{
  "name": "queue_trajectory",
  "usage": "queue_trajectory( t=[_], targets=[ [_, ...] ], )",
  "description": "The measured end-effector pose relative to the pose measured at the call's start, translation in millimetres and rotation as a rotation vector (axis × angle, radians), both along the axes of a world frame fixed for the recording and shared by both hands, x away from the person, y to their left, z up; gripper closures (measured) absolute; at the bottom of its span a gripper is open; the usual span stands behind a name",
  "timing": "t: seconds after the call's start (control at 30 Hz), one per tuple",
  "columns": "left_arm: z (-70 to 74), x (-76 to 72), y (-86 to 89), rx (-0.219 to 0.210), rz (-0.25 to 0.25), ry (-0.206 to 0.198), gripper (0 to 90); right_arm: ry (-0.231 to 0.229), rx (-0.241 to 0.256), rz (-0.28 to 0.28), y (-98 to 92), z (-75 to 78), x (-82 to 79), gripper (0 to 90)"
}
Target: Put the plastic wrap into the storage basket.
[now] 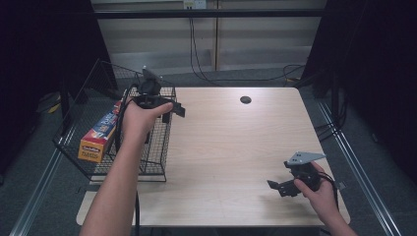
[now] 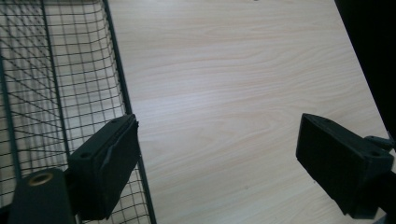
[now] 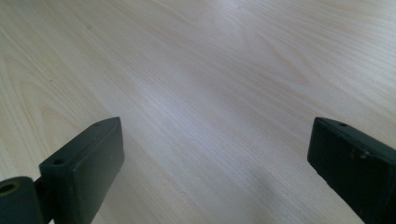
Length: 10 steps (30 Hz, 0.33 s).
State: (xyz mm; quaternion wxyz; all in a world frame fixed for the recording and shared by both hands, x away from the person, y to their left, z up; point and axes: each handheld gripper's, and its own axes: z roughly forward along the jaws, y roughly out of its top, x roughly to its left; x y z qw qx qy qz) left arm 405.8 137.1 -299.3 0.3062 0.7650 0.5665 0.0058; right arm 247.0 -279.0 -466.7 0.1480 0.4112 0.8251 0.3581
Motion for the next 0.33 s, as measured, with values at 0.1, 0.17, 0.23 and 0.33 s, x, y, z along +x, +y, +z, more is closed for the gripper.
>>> queue_trajectory(
  t=[0.1,0.17,0.23,0.33],
  targets=[
    [-3.2,-1.0,-3.2,0.003,-0.009,-0.001,11.2,0.000,-0.001,0.000,0.0,-0.1,-0.1,3.6],
    [-5.3,-1.5,-5.7,0.008,-0.021,0.000,10.9,0.002,-0.001,-0.002,0.1,-0.3,-0.3,3.6],
    [-7.5,-2.3,-8.7,0.007,-0.030,-0.004,10.2,0.001,-0.003,-0.002,-0.2,-0.5,-0.1,3.6],
    [-10.4,-4.2,-13.2,0.003,-0.047,-0.015,8.4,-0.003,-0.002,-0.004,-0.9,-1.2,0.4,3.6]
  ],
)
